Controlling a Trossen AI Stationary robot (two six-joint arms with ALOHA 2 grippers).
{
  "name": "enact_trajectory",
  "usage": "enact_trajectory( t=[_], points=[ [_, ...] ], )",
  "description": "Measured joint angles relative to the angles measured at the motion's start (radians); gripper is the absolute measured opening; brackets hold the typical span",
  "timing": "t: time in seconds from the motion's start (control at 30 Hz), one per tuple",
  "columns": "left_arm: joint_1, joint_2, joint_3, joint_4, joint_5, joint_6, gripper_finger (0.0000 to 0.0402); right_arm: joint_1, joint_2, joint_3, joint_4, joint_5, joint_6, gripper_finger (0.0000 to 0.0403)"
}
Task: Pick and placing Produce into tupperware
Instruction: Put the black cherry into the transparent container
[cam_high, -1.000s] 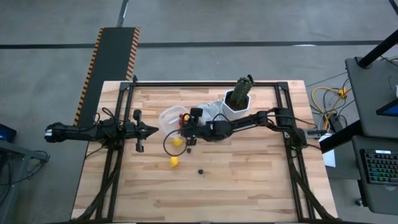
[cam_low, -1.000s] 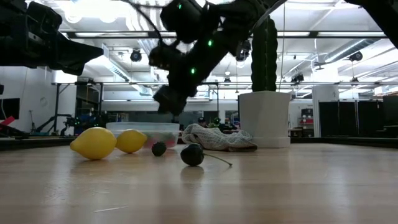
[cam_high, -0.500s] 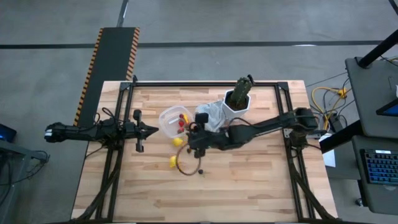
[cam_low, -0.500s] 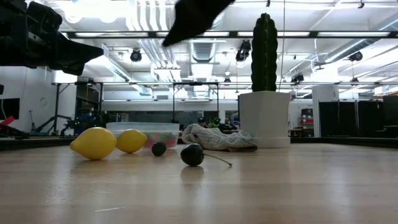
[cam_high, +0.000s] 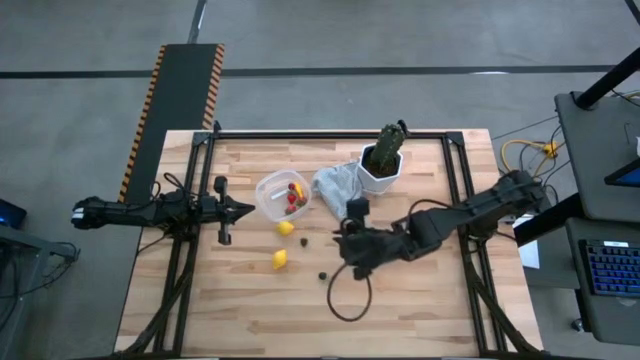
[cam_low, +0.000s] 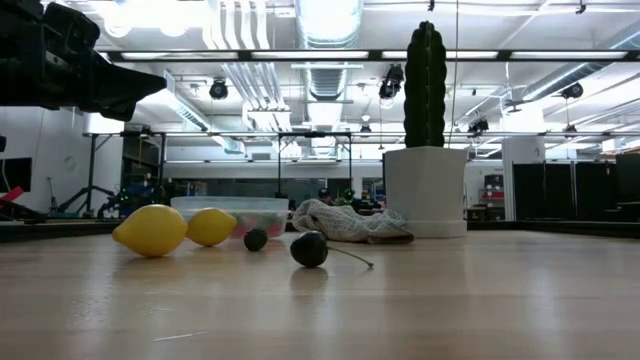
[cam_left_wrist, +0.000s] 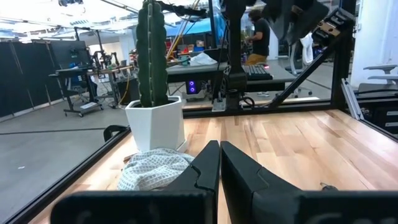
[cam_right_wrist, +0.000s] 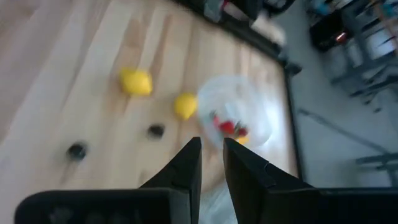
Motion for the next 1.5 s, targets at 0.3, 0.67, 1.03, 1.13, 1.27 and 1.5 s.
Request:
enact_trajectory(
  t=[0.3, 0.67, 1.03, 1.13, 1.27, 1.5],
  points=[
    [0.0, 0.0, 0.0, 0.001, 0.0, 0.0, 0.0, 0.064, 0.004, -0.015, -0.108, -0.206, 0.211, 0.0062],
    [0.0, 0.0, 0.0, 0.001, 0.0, 0.0, 0.0, 0.079, 0.165, -0.067, -0.043, -0.243, 0.318, 0.0132],
    [0.0, 0.004, 0.0, 0.0, 0.0, -0.001, 0.0, 0.078, 0.37, -0.067, 0.068, -0.245, 0.4, 0.016],
    [0.0, 0.007, 0.0, -0.001, 0.0, -0.001, 0.0, 0.076, 0.413, -0.068, 0.105, -0.245, 0.4, 0.0155],
    [0.0, 0.007, 0.0, 0.0, 0.0, -0.001, 0.0, 0.061, 0.44, -0.065, 0.123, -0.242, 0.401, 0.0147],
    [0.0, 0.007, 0.0, 0.0, 0.0, -0.001, 0.0, 0.029, 0.469, -0.071, 0.191, -0.244, 0.403, 0.0132]
  ],
)
